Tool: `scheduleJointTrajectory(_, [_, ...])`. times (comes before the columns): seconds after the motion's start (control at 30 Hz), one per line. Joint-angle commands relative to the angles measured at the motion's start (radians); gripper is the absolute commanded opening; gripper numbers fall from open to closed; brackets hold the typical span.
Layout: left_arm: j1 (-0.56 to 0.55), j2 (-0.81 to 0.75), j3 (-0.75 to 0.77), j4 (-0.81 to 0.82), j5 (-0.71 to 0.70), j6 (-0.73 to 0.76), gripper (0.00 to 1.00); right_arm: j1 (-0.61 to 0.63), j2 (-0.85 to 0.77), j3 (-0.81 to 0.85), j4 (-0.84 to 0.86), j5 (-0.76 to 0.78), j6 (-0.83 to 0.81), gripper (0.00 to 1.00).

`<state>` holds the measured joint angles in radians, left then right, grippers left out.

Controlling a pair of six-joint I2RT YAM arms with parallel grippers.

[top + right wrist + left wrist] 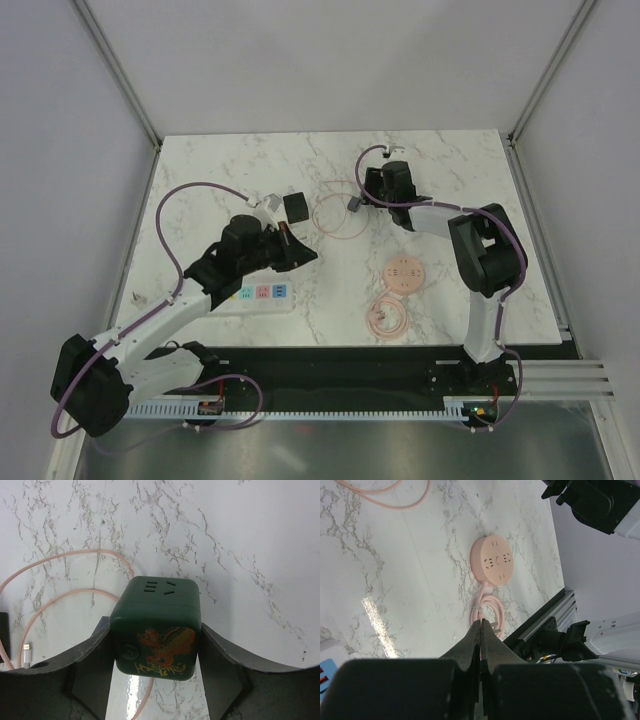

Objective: Pull the plug off the socket

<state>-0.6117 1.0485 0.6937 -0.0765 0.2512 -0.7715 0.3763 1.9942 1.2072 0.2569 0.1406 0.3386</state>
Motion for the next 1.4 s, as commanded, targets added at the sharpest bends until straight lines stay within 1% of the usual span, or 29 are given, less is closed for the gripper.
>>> scheduleJointTrajectory(0.0, [0.006,0.004,0.012,0.012,-0.01,0.035,0.02,0.001,0.015,0.051,-0.01,0.036,-0.038,0.12])
scheduleJointTrajectory(0.03, [0.006,0.005,0.01,0.012,-0.01,0.035,0.02,0.001,0.026,0.063,-0.024,0.033,-0.039,0.13])
scheduleJointTrajectory(0.13, [0.006,0.005,0.007,0.012,-0.009,0.029,0.02,0.003,0.038,0.074,-0.047,0.013,-0.036,0.22])
scheduleJointTrajectory(0.17, [0.006,0.008,0.006,0.014,-0.009,0.025,0.02,0.001,0.038,0.069,-0.048,0.005,-0.033,0.28])
scheduleJointTrajectory(0.27, [0.006,0.019,0.006,0.024,0.006,0.014,0.02,0.001,0.035,0.061,-0.068,-0.015,-0.02,0.37])
scheduleJointTrajectory(0.33, [0.006,0.021,0.006,0.029,0.01,0.009,0.02,0.004,0.032,0.057,-0.091,-0.024,-0.016,0.44])
scheduleJointTrajectory(0.37, [0.006,0.024,0.006,0.029,0.01,0.009,0.02,0.007,0.029,0.052,-0.094,-0.03,-0.019,0.49])
scheduleJointTrajectory(0.43, [0.006,0.034,0.007,0.03,0.013,0.008,0.02,0.015,0.02,0.035,-0.102,-0.027,-0.027,0.54])
scheduleJointTrajectory(0.47, [0.006,0.042,0.01,0.035,0.023,0.003,0.02,0.018,0.017,0.028,-0.104,-0.023,-0.036,0.59])
scheduleJointTrajectory(0.57, [0.006,0.059,0.009,0.047,0.048,-0.009,0.02,0.021,0.006,0.005,-0.113,-0.015,-0.041,0.67])
scheduleJointTrajectory(0.73, [0.006,0.074,0.001,0.063,0.065,-0.017,0.02,0.026,-0.023,-0.017,-0.127,-0.015,-0.043,0.73])
scheduleJointTrajectory(0.77, [0.006,0.073,0.001,0.063,0.063,-0.015,0.02,0.026,-0.028,-0.02,-0.128,-0.015,-0.041,0.77])
scheduleJointTrajectory(0.87, [0.006,0.07,-0.002,0.063,0.062,-0.014,0.02,0.027,-0.046,-0.023,-0.139,-0.009,-0.042,0.84])
scheduleJointTrajectory(1.0, [0.006,0.065,-0.008,0.063,0.062,-0.015,0.02,0.027,-0.072,-0.024,-0.159,-0.001,-0.043,0.87])
scheduleJointTrajectory(1.13, [0.004,0.059,-0.014,0.063,0.062,-0.018,0.02,0.029,-0.109,-0.023,-0.177,-0.002,-0.039,0.98])
scheduleJointTrajectory(1.33, [0.006,0.059,-0.017,0.063,0.063,-0.022,0.02,0.029,-0.195,-0.017,-0.254,-0.035,-0.033,0.98])
scheduleJointTrajectory(1.37, [0.006,0.061,-0.017,0.063,0.062,-0.022,0.02,0.029,-0.208,-0.018,-0.304,-0.035,-0.021,0.98])
